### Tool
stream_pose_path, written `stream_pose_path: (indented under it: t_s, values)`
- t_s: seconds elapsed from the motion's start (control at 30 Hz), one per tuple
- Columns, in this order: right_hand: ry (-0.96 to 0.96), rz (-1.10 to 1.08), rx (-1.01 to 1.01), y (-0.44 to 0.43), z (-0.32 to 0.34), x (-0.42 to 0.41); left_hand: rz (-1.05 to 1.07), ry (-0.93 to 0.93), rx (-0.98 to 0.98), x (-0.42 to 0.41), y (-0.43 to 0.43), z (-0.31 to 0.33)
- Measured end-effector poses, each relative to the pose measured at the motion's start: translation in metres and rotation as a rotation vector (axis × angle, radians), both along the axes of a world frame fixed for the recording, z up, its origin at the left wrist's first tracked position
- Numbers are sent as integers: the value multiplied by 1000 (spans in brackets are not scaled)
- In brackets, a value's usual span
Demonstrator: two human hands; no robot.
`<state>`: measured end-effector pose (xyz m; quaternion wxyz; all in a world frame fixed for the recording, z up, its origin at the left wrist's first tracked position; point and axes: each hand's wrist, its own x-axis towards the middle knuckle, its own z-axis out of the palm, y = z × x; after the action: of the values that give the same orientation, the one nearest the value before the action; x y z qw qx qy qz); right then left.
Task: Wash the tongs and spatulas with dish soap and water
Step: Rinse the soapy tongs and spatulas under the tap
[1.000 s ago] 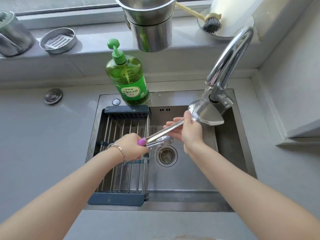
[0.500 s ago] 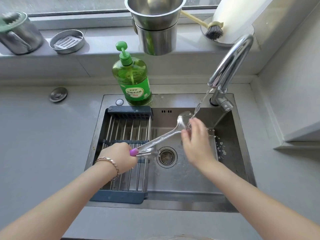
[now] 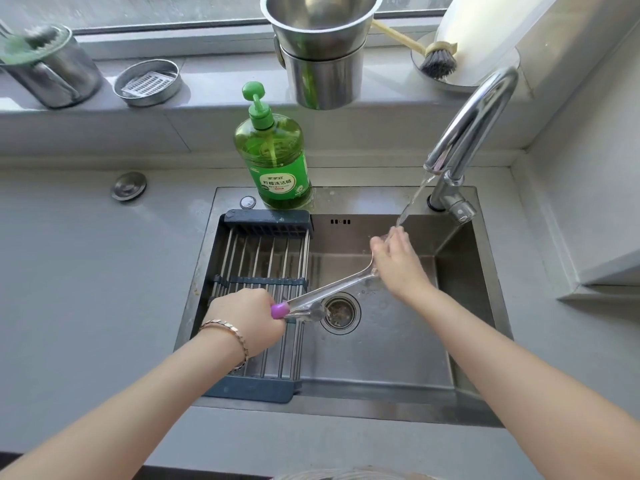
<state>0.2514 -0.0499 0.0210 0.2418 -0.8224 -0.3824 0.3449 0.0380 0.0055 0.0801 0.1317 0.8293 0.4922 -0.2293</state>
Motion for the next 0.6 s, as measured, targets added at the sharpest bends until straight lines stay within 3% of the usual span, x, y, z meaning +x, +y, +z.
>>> stream_pose_path:
  t_s: [0.17,0.2,0.3,0.4,0.5,0.6]
  values:
    - [102,-175,-117,-2,1,-8,-111,37,132,1,0,8]
    - [206,-240,-150,-4,2,-7,-159,57,196,4,1,12]
    - [800,-579,-150,-6,3,-4,-365,98,414,14,-2,16]
    - [1071,-862,-6,-14,-12,0,-452,-23,568,23,-2,17]
    - [1246,-962,152,-29,-19,0,-343,51,379,19,-3,11]
    - [1393,-979,284,-37,-19,-1,-120,58,21,12,4,5]
